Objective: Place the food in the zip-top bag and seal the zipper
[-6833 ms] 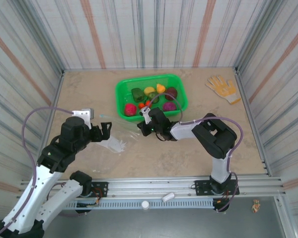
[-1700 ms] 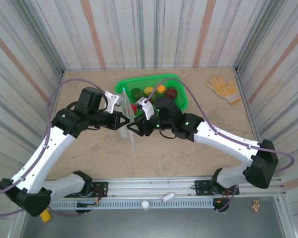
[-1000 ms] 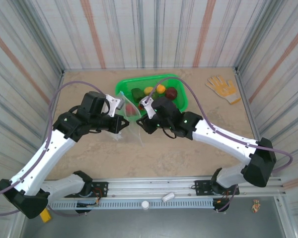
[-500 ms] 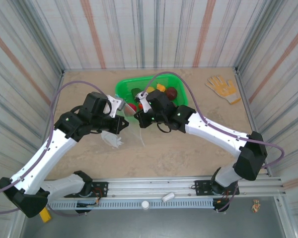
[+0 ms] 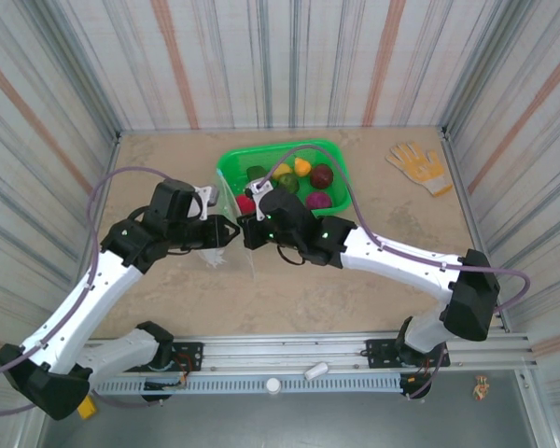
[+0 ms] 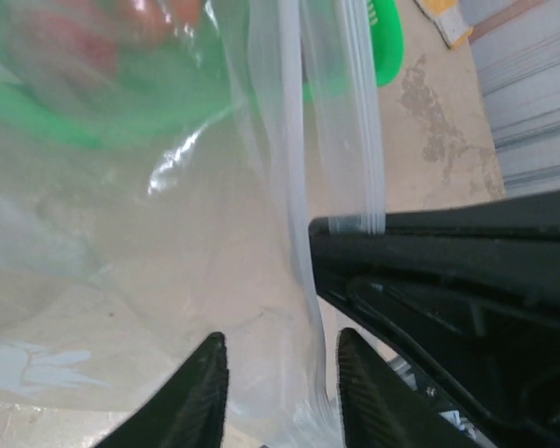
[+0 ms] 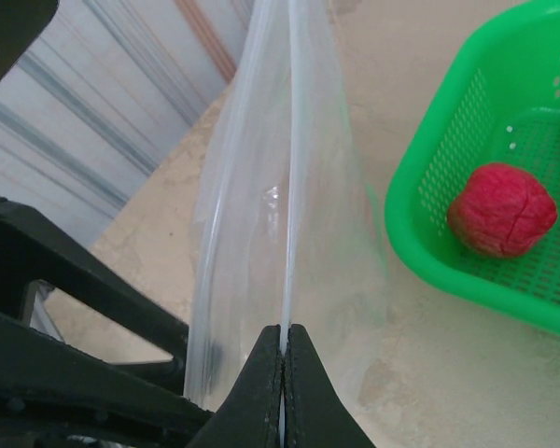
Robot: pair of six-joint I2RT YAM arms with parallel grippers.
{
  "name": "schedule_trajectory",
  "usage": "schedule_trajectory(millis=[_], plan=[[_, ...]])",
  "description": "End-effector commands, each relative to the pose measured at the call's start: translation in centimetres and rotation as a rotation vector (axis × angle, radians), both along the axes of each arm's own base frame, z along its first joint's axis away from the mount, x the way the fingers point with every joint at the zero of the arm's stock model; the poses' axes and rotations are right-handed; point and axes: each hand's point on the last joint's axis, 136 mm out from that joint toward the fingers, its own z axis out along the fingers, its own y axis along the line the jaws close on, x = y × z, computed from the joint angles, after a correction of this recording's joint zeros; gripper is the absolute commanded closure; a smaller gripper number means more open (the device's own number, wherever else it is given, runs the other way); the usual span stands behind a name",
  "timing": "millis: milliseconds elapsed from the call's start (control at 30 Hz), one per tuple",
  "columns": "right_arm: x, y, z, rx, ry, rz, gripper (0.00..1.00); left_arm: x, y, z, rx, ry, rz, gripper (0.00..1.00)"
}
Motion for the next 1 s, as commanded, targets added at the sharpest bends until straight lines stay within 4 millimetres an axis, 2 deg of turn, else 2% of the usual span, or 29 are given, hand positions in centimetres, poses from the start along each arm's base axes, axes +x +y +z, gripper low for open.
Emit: schedule_trajectory(millis=[0,133,300,600,700,967], plan=[[0.8,-0.7,2.2,0.044,-0.070,-0.097,1.00,0.2,0.8,1.0,-0.014,-0.036,0.058,0.60],[0.6,-0.5,2.2,0.048,-0.073,-0.096,1.00,0.2,1.0,0.4,-0.017,-0.014,0.077,0.53],[0.5,-0.6,2.0,0.057,-0.077,-0.104,1.00,0.0,1.0,1.3,-0.037,-0.065,0.083,0.49],[0.0,-0.7,2.7,0.079,-0.085,-0.099,1.00,0.4,2.3,0.0,0.037,-0.059,0.134,0.64],[-0.1,-0.6,2.6,0.083,-0.084,-0.094,1.00,0.3,1.8,0.7,0.013,-0.080,0.115,0.64],[-0.3,-0.5,2.9,0.100,-0.091,-0.090,1.00,-0.7,1.1,4.6,-0.086,-0.235,0.053,0.59]])
